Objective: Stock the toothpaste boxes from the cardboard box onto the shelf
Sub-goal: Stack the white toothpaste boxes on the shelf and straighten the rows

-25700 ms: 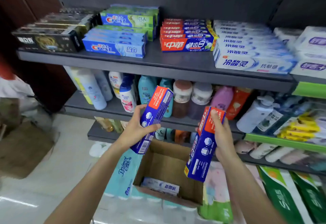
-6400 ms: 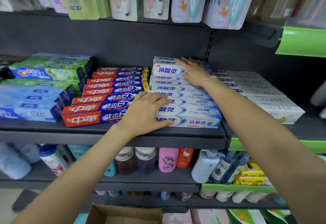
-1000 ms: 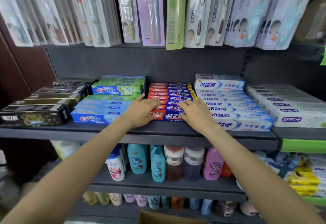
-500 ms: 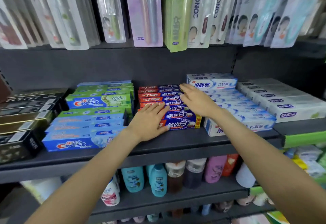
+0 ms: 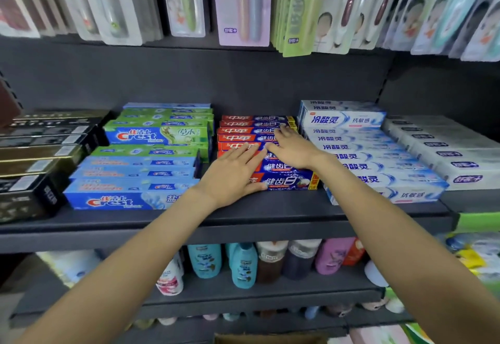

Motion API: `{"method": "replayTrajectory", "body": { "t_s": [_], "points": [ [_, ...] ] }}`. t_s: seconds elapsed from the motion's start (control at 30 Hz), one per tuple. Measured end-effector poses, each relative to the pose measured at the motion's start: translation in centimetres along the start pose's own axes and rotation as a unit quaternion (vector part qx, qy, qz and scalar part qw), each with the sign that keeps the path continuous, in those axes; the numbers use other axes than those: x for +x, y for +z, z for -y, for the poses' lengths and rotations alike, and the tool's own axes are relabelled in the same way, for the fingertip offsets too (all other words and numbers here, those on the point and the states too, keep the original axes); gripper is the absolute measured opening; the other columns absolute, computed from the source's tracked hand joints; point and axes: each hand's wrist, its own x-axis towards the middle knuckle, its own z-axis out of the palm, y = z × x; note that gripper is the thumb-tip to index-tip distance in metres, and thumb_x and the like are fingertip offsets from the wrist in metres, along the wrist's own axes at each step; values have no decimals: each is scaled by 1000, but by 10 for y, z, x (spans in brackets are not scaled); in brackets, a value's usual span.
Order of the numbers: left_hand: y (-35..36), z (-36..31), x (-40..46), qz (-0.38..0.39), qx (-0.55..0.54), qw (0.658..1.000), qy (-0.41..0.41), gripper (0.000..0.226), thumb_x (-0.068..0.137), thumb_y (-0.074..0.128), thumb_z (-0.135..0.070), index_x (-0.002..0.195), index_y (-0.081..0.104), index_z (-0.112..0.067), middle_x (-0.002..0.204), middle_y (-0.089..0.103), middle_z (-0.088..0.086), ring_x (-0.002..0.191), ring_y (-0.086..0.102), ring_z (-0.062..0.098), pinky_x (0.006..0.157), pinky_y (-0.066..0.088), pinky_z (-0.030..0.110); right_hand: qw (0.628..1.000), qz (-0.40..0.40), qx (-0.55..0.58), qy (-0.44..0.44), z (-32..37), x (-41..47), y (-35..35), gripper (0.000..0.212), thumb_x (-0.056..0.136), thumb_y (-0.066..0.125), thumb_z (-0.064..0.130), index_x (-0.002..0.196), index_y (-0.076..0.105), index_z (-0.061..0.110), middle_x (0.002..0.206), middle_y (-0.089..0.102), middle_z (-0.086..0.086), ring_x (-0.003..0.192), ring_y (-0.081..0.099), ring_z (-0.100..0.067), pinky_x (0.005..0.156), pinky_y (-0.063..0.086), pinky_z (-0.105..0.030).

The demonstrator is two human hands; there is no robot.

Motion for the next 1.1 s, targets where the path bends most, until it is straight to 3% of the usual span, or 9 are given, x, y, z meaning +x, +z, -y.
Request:
{"method": "replayTrajectory", "body": {
  "t_s": [0.13,0.23,0.3,0.37,0.43,0.5,0.83,0.97,1.1],
  "points": [
    [-2,0,-1,9,-8,1000,-2,77,92,30,-60,151,1,-19,159,5,5,146,5,20,117,5,31,1000,-15,-6,2,-1,0,3,66,100,19,49,151,5,8,158,-3,-13,146,-3,-23,117,0,-35],
    [-4,-1,-1,10,-13,1000,-5,76,93,31,-59,151,4,-19,159,5,4,146,5,19,117,5,30,999,-31,-11,15,-2,0,3,67,98,19,53,151,12,12,158,4,-12,146,2,-24,116,1,-44],
    [-3,-2,-2,5,-14,1000,-9,75,93,31,-59,151,7,-19,159,6,4,146,6,18,117,7,30,996,-89,-14,11,-6,-9,1,63,98,23,51,146,29,11,154,24,-14,141,24,-27,112,20,-44],
    [-3,-2,-2,2,-17,1000,-12,74,93,32,-60,151,8,-19,159,7,3,146,7,18,117,9,31,980,-190,-50,6,-11,-27,2,51,99,30,45,127,55,11,133,52,-13,118,52,-29,88,44,-38],
    [-3,-2,-3,1,-18,1000,-13,74,93,32,-59,151,8,-19,158,8,3,146,8,19,117,9,31,960,-266,-87,0,-15,-45,8,41,98,35,37,107,65,11,108,65,-9,92,62,-27,65,41,-30],
    [-3,-3,-3,4,-18,1000,-15,75,93,32,-59,151,7,-20,159,7,3,146,7,19,116,9,31,957,-279,-81,-17,-17,-54,15,36,98,37,31,98,66,9,98,67,-8,84,62,-29,60,37,-28],
    [-9,-2,-1,37,-34,999,-9,74,93,32,-58,151,4,-20,159,4,3,146,4,17,117,11,32,958,-273,-58,-67,-17,-55,17,33,98,35,25,89,63,9,88,63,-8,75,58,-27,59,34,-30],
    [-11,-1,-2,40,-29,999,-10,74,93,31,-58,151,4,-21,159,4,3,146,4,17,117,11,32,966,-253,-26,-45,-18,-51,11,38,97,40,33,117,64,12,117,65,-7,101,61,-28,75,48,-35],
    [-13,-1,-2,44,-27,999,-10,75,93,33,-59,151,7,-21,159,7,2,146,7,16,116,12,30,971,-233,-10,-48,-18,-23,-4,45,99,36,34,136,48,11,144,44,-7,132,40,-22,102,38,-34]
  ]
}}
